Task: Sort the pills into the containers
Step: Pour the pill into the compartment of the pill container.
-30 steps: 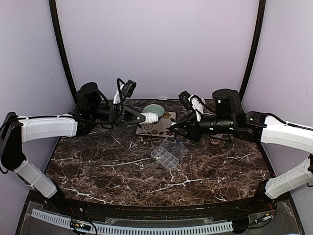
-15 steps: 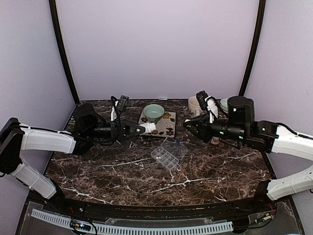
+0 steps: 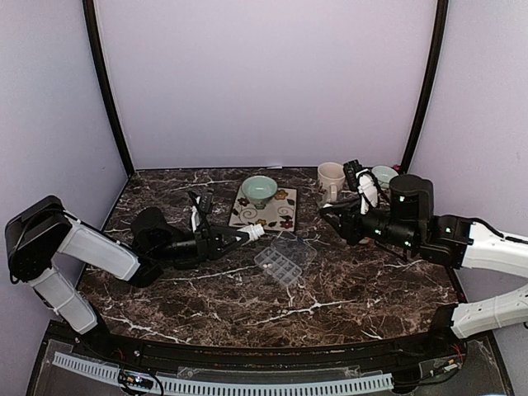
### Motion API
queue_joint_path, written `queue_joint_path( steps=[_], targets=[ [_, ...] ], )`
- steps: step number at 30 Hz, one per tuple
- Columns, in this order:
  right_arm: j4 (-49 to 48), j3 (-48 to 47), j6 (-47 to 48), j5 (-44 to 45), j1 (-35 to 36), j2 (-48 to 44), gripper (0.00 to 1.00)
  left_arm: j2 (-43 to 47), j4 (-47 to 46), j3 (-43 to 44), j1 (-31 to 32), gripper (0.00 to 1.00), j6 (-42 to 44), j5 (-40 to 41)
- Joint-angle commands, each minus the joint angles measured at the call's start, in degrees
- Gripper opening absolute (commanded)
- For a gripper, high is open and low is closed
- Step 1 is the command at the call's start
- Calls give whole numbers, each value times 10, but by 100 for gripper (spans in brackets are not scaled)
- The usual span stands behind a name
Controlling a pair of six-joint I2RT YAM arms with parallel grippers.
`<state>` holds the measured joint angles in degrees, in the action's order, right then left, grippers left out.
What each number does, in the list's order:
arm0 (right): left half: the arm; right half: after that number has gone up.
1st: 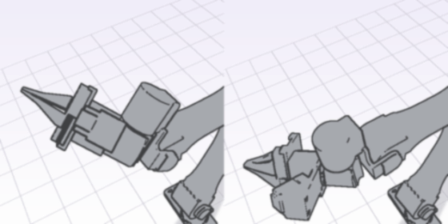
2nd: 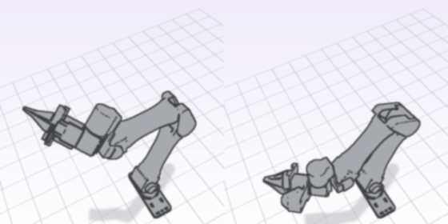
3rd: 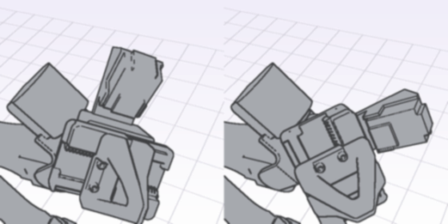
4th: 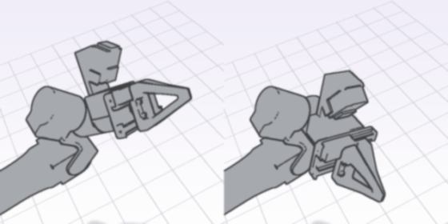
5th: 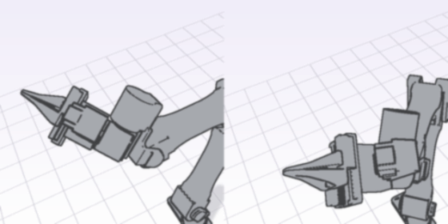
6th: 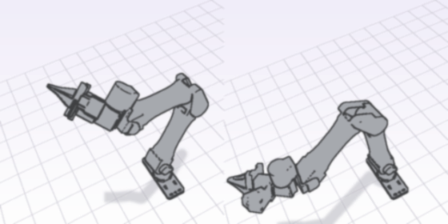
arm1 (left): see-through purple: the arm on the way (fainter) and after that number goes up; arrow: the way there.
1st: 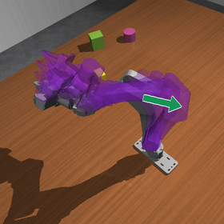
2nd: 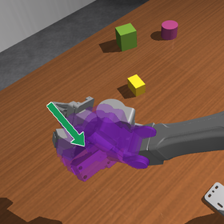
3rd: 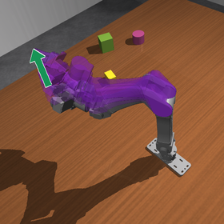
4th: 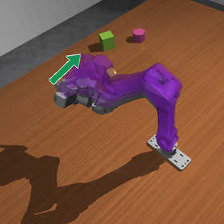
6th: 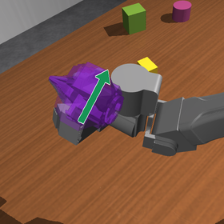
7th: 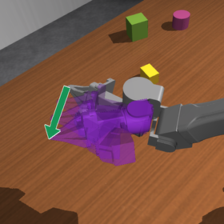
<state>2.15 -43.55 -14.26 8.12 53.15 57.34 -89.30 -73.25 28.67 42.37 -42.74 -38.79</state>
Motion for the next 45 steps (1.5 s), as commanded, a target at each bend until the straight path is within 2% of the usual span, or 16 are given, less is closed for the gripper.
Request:
queue_joint_path(
  steps=[1, 14, 21, 45],
  targets=[
    [-34, 12, -13, 39, 9, -10, 0, -27, -91, -21, 19, 0, 4, 59],
    [-33, 28, -34, 65, 13, -12, 0, -131, -126, -38, 48, 0, 23, 145],
    [-29, 30, -37, 72, 13, -10, 0, -171, -131, -32, 56, 0, 25, 163],
    [-30, 36, -44, 68, 14, -11, 0, -220, -59, -12, 85, 0, 63, 204]
  ],
)
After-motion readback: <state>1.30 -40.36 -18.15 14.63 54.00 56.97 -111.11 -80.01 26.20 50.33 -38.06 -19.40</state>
